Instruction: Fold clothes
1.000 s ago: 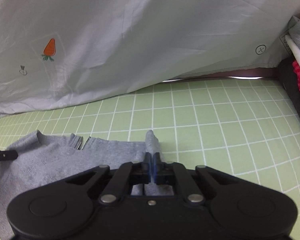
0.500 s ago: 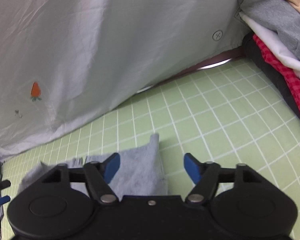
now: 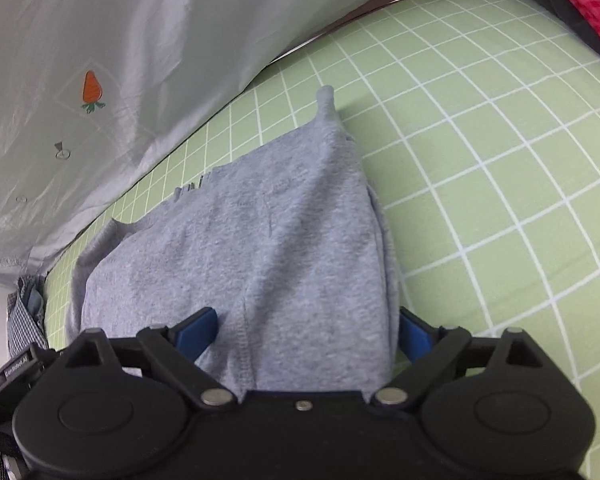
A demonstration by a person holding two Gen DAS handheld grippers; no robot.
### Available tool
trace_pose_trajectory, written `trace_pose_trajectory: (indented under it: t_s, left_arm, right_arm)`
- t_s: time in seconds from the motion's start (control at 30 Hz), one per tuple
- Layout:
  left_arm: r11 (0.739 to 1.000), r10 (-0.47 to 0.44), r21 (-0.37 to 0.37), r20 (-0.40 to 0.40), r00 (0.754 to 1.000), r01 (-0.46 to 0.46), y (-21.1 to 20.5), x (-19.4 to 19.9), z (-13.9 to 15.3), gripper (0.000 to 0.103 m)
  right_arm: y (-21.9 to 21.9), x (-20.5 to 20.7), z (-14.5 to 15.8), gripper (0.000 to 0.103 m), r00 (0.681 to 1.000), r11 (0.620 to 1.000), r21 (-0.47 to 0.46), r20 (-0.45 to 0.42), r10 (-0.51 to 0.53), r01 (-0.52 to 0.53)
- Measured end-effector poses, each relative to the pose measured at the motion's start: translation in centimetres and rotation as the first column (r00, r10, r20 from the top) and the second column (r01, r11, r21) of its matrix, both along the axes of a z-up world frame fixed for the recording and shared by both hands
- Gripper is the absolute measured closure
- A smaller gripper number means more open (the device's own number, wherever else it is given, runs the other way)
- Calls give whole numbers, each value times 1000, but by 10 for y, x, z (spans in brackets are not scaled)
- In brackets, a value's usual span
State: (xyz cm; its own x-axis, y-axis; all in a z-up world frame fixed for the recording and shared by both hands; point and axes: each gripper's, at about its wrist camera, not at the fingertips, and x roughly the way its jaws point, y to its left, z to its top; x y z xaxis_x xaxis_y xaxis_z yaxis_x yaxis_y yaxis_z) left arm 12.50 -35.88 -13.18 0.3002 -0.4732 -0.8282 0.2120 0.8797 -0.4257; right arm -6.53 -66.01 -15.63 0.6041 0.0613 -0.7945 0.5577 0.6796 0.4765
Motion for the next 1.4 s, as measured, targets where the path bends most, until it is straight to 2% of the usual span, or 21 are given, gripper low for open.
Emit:
trace_pose_trajectory:
  t_s: [0.17,0.27,0.3,0.33,0.37,0.4,0.5,0.67,0.87,1.0,1.13,1.23,1.3,1.33,1.4]
  left_arm:
    - [1000,-18,-19,18,1000,18,-7,-1,-2,8]
    - [999,-1,-41,7,1000,1,-9,-3,-1,35]
    - [999,7,-52,-1,1000,-7,-9,-5,-1,51]
    - [999,-4,-51,11,1000,5,-10,-8,4,57]
    - [999,-30,-42,36,999,31,-13,-13,12,65]
    - [998,-56,-33,62,997,58,-16,-18,20,68]
    - [992,-113,-46,116,987,119,-24,-39,47,72]
    - [973,-192,-91,198,961,213,-51,-95,101,74]
    - [935,-261,-163,290,921,316,-97,-142,148,74]
    - [892,-308,-216,351,884,397,-143,-171,172,74]
    - [837,-341,-275,414,844,474,-206,-191,191,74]
    - [792,-345,-322,464,816,518,-266,-202,207,74]
    - [769,-323,-368,483,814,523,-307,-201,219,74]
    - [757,-309,-393,490,815,522,-328,-200,225,74]
    - [757,-275,-426,480,833,496,-369,-191,233,71]
  right_arm:
    - [16,18,3,0,1000,999,-45,-7,29,-29]
    - [26,28,5,0,999,996,-72,-11,43,-44]
    - [29,31,5,6,999,996,-81,-12,48,-49]
    - [33,35,6,14,999,995,-90,-13,53,-54]
    - [36,38,7,41,998,993,-99,-15,57,-59]
    - [39,36,12,63,999,993,-101,6,54,-53]
    - [51,19,43,67,992,988,-136,90,89,-76]
    - [67,-28,94,69,974,952,-291,168,154,-100]
    - [25,-98,136,69,965,950,-311,257,55,29]
    - [-16,-143,168,69,948,924,-369,317,24,100]
    - [-66,-183,200,69,928,876,-448,372,3,177]
    - [-116,-205,229,69,915,827,-514,404,0,227]
    - [-153,-211,247,69,908,784,-568,419,12,252]
    - [-174,-211,258,69,907,750,-607,421,24,263]
    - [-218,-204,272,68,915,690,-669,402,22,277]
